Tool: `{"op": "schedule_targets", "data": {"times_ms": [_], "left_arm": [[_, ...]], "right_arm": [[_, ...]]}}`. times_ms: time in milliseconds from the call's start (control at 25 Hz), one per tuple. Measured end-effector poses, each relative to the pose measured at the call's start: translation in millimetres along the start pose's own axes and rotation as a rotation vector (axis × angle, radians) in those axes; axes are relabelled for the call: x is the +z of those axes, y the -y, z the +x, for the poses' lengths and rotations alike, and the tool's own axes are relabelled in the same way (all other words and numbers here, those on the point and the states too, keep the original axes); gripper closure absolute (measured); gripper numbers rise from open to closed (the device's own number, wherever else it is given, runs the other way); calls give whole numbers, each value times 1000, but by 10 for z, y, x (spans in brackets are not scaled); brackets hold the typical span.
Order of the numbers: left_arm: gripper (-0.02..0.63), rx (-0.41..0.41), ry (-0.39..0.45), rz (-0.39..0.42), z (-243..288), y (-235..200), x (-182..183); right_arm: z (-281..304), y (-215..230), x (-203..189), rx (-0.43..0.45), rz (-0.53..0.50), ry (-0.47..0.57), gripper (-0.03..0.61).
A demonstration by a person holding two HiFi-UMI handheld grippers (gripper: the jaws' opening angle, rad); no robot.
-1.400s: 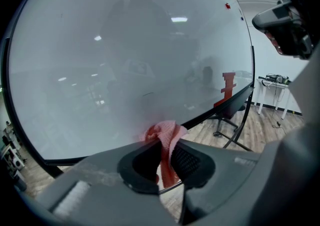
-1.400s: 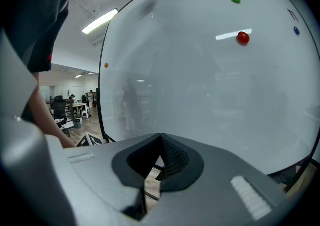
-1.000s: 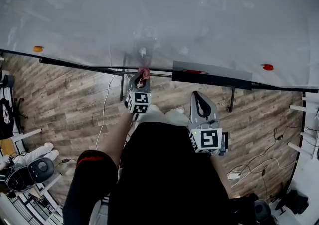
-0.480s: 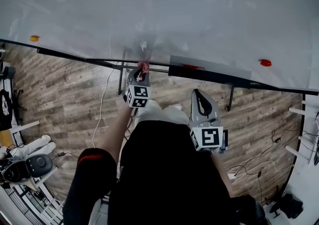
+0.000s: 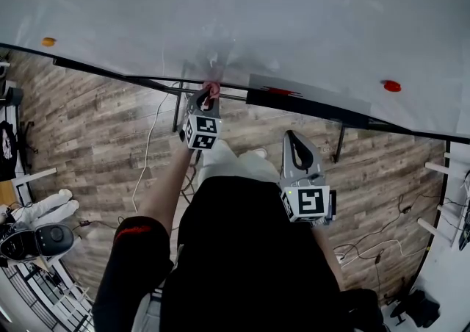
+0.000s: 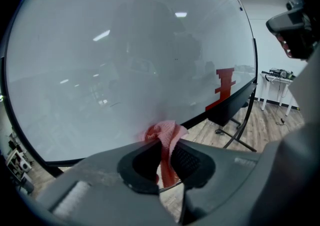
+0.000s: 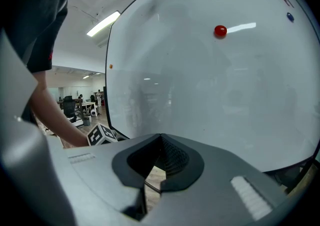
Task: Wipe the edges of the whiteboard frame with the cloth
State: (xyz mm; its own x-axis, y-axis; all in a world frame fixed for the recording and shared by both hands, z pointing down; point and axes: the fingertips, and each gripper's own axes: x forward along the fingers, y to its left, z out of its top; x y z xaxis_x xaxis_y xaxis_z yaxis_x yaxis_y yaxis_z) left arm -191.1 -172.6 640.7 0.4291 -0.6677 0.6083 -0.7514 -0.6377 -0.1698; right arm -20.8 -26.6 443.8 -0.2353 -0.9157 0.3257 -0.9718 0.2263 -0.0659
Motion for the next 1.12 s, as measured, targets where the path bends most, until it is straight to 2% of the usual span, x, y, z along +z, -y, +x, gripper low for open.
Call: {"op": "schedule_targets", "data": {"times_ms": [600,1120], "left_arm": [[566,-35,-13,21,36,198,74],[566,-147,-20,92,51,378,129]], "right_arm": [[-103,90,-53,11,-6,6,577],[-61,27,-2,-28,8,22,577]]}}
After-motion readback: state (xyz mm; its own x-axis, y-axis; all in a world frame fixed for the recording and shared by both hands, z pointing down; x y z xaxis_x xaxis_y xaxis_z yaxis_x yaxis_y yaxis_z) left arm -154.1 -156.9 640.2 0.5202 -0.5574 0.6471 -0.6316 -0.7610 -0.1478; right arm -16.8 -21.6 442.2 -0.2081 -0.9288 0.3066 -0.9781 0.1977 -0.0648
